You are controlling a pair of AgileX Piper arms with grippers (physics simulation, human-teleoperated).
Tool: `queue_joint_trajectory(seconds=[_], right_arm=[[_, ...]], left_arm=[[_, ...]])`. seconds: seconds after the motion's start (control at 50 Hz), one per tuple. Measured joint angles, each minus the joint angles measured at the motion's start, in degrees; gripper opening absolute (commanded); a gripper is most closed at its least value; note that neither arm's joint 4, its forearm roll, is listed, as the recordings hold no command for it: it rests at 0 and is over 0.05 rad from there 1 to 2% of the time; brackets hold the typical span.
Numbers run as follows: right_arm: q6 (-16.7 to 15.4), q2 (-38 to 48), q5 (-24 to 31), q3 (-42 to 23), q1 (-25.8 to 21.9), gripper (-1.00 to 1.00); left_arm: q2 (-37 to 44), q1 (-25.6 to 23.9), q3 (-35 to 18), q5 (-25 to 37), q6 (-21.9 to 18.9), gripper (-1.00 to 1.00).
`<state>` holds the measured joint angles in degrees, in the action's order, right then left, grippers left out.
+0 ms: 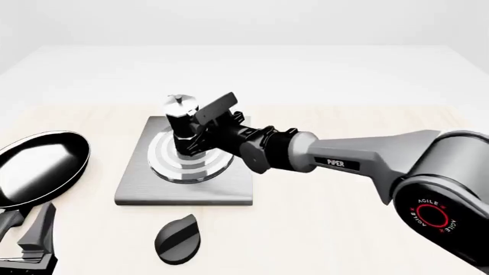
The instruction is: Turn on the stove and put the moka pot on it.
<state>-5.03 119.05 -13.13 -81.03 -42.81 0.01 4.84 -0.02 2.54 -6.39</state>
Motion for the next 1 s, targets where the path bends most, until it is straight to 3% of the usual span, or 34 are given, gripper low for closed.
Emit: queue_joint_trajectory(seconds=[0.64, 0.66, 1.0], right_arm=[[0.4, 0.9, 1.0, -1.8, 0.5, -1.0], [0.4, 0.9, 1.0, -1.7, 0.5, 1.0], [-0.8, -1.8, 1.5, 1.1, 1.2, 1.0]], left_arm=[[0.0, 0.3, 0.0, 0.1, 0.3, 1.0], [0.0, 0.3, 0.0, 0.1, 0.3, 1.0], [0.0, 0.2, 0.0, 0.1, 0.3, 1.0]])
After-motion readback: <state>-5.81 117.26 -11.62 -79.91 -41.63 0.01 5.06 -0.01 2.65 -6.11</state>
